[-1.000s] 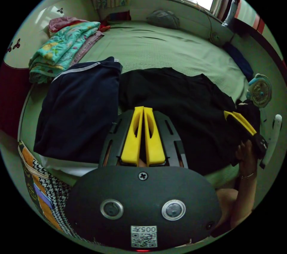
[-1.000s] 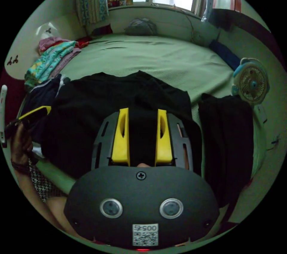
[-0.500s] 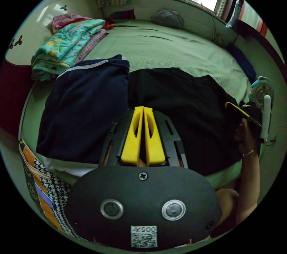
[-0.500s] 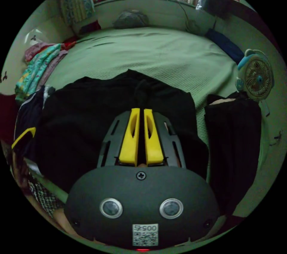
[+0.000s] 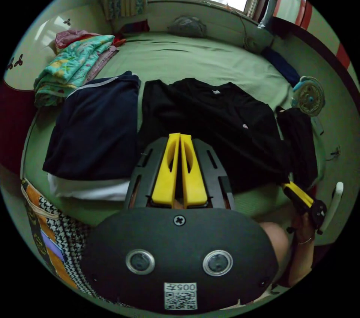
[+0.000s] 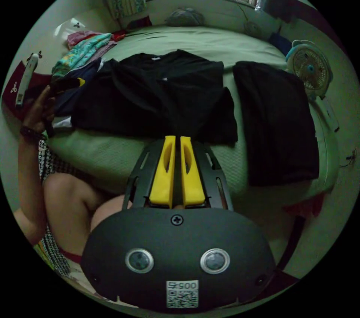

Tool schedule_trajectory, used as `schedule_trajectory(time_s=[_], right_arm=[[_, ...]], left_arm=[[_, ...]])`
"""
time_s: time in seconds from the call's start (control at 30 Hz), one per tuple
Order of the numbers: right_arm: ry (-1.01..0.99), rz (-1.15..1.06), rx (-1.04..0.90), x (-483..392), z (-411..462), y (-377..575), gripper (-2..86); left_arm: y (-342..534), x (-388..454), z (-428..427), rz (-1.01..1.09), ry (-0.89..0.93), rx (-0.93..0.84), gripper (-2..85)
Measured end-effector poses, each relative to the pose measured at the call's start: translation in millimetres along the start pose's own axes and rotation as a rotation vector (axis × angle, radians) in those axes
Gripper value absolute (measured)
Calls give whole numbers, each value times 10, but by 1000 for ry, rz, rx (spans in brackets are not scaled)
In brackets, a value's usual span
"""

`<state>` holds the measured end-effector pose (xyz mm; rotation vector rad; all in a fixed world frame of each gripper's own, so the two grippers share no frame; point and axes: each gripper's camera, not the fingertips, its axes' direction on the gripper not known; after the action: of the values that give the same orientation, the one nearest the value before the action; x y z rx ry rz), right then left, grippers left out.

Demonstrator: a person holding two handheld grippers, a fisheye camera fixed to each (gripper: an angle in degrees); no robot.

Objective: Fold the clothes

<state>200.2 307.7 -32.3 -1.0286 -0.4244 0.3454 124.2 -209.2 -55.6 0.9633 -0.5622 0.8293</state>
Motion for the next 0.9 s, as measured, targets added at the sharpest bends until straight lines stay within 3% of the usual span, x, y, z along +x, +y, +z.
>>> schedule_trajectory(time_s=[0.5,0.9], right_arm=[[27,139,-81,603,-369,1640,-12],[190,100,-98,520,-301,1803,-12]], left_arm=[[925,498,-833,82,-41,-39,26],[721,817,-823,125,-15,-32,99]])
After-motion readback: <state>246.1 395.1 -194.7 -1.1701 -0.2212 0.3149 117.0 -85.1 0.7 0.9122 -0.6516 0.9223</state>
